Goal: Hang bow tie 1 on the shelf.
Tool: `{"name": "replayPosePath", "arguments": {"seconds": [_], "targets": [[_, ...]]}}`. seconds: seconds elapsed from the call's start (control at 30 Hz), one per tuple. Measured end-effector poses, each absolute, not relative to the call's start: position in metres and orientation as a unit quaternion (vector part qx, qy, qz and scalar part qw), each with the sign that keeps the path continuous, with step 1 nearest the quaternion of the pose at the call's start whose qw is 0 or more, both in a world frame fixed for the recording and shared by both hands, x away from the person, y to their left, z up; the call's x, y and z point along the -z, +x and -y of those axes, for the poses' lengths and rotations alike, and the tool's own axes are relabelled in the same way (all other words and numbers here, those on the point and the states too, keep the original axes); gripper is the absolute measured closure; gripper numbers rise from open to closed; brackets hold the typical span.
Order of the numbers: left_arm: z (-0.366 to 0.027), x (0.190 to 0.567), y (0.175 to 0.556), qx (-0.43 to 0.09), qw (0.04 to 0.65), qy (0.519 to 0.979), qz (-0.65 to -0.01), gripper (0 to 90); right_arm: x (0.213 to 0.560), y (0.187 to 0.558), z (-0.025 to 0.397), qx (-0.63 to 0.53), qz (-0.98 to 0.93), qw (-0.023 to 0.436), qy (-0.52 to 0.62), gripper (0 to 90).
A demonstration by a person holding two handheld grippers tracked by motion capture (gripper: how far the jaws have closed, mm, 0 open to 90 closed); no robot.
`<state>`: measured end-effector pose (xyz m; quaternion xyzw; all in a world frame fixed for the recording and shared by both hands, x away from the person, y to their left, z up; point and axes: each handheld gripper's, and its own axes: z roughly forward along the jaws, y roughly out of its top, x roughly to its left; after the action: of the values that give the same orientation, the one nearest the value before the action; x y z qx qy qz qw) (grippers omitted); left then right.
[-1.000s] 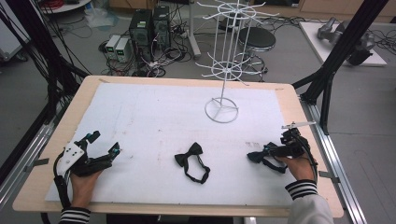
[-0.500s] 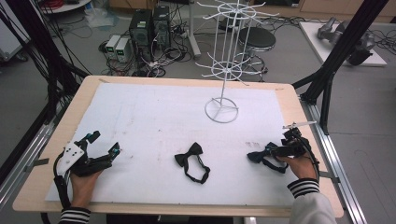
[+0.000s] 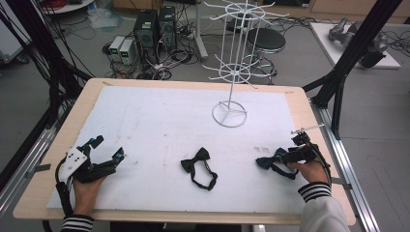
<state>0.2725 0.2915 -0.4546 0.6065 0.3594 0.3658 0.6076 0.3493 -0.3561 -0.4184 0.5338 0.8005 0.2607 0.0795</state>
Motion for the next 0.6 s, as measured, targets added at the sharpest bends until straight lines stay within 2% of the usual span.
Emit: {"name": "replayPosePath", "arguments": {"seconds": [0.1, 0.4, 0.5, 0.53, 0.6], "targets": [[-0.2915, 0.4546, 0.2724, -0.366, 0.608, 0.606, -0.359, 13.4, 0.4184, 0.3493, 0.3573, -0.262, -0.800, 0.062, 0.536, 34.1], [-0.2914, 0.4546, 0.2724, -0.366, 0.608, 0.607, -0.359, 13.4, 0.4187, 0.3478, 0.3590, -0.250, -0.813, 0.050, 0.523, 43.3], [-0.2917, 0.4545, 0.2724, -0.366, 0.606, 0.608, -0.358, 13.4, 0.4176, 0.3461, 0.3585, -0.240, -0.829, 0.065, 0.501, 54.0], [-0.2915, 0.4545, 0.2724, -0.366, 0.607, 0.607, -0.359, 13.4, 0.4176, 0.3461, 0.3585, -0.240, -0.829, 0.065, 0.501, 54.0], [-0.2916, 0.4545, 0.2724, -0.366, 0.606, 0.608, -0.359, 13.4, 0.4166, 0.3450, 0.3561, -0.234, -0.837, 0.074, 0.488, 64.7]]}}
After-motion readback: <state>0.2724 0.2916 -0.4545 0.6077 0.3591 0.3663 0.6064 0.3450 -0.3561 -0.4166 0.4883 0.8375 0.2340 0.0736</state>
